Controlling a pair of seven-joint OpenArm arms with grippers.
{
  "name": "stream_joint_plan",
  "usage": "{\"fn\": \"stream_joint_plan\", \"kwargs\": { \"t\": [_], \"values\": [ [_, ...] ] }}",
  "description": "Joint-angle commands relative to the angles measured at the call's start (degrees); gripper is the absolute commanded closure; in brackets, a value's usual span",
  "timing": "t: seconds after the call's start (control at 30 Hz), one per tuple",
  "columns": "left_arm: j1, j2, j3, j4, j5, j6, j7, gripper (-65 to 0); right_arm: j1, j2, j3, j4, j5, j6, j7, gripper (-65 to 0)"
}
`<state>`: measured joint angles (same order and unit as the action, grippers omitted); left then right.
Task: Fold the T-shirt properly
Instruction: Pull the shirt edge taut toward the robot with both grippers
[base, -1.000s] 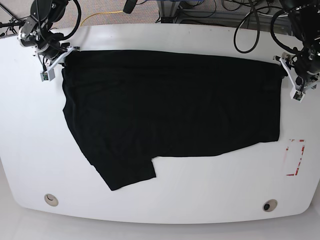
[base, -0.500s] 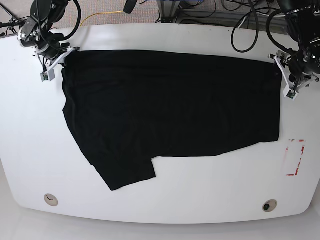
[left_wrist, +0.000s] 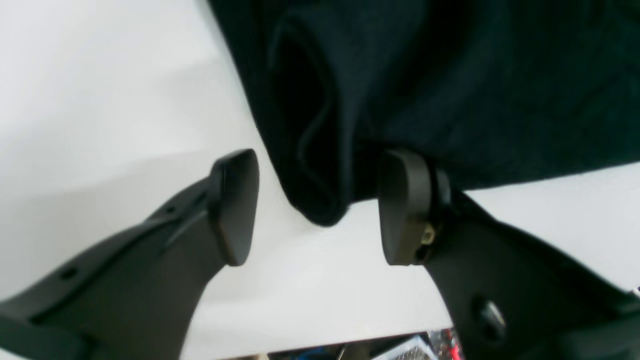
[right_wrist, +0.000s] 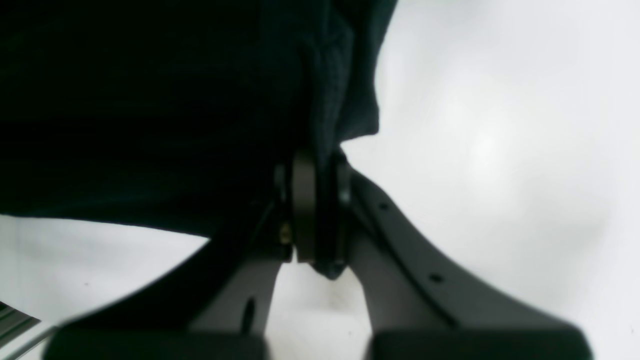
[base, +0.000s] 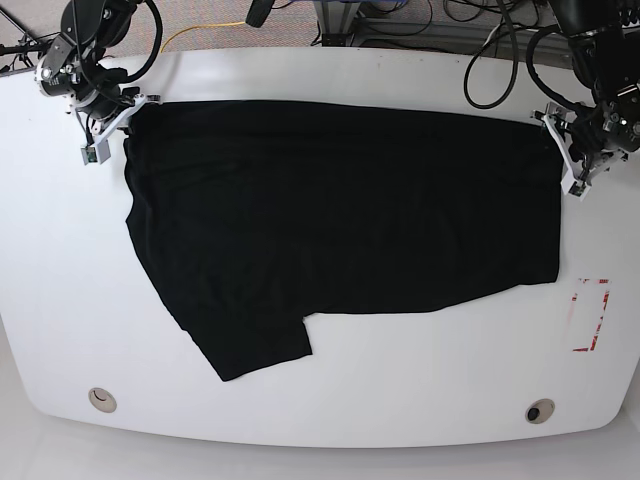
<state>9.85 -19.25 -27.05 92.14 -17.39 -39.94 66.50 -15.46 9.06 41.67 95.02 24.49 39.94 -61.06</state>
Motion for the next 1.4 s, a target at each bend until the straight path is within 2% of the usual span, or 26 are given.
{"fn": "stream_joint_plan", "kwargs": {
  "t": [0.0,0.07,0.1,0.13,0.27,0.47,0.6,0.87,1.1,1.2,1.27,1.37],
  "values": [
    [-0.31,-1.11,-0.34,1.00,0.11,-0.06,-0.43,-23.9,0.04,0.48,0.13,0.41,-0.53,0.06,-0.53,0.0],
    [-0.31,-1.11,-0.51,0.65,0.29,-0.06,-0.52,-8.3,0.04,0.48,0.13,0.14,-0.62,0.06,-0.44,0.0],
    [-0.31,-1.11,-0.60,0.57,0.64,-0.06,-0.52,-2.4,0.04,0.57,0.13,0.14,-0.62,0.06,-0.35,0.0],
    [-0.31,-1.11,-0.60,0.57,1.17,-0.06,-0.52,0.0,0.04,0.57,0.13,0.14,-0.62,0.06,-0.35,0.0],
    [-0.22,-0.93,-0.51,1.00,3.45,-0.06,-0.52,0.0,0.12,0.57,0.13,0.14,-0.62,0.06,-0.35,0.0],
    [2.07,-0.93,-0.69,2.06,3.01,-0.06,-0.43,0.0,-0.40,0.83,0.13,0.32,-0.62,0.06,-0.53,0.0],
    [5.32,-0.75,-0.78,5.66,3.01,-0.06,-0.35,0.0,-2.16,2.59,0.22,0.49,-0.27,0.06,-0.61,0.0],
    [13.76,-0.67,-0.86,12.26,3.01,-0.06,-0.35,0.0,-7.70,2.59,0.57,6.21,-0.27,0.06,-2.99,0.0],
    [15.69,-0.75,-5.88,11.91,3.01,-0.06,-0.43,0.0,-9.90,2.50,0.57,8.76,-0.62,0.06,-2.99,0.0],
    [15.78,-1.11,-5.96,11.91,3.01,-0.06,-0.35,0.0,-9.99,2.50,0.66,8.67,-0.62,0.06,-2.99,-1.6],
    [15.69,-1.11,-5.96,11.91,3.01,-0.06,-0.26,-3.9,-10.25,2.59,0.48,8.67,-0.62,0.06,-2.99,-4.9],
    [15.52,-1.11,-6.05,11.91,3.19,-0.06,-0.26,-19.0,-9.64,2.68,0.57,8.67,-0.71,0.06,-2.99,-17.9]
  ]
}}
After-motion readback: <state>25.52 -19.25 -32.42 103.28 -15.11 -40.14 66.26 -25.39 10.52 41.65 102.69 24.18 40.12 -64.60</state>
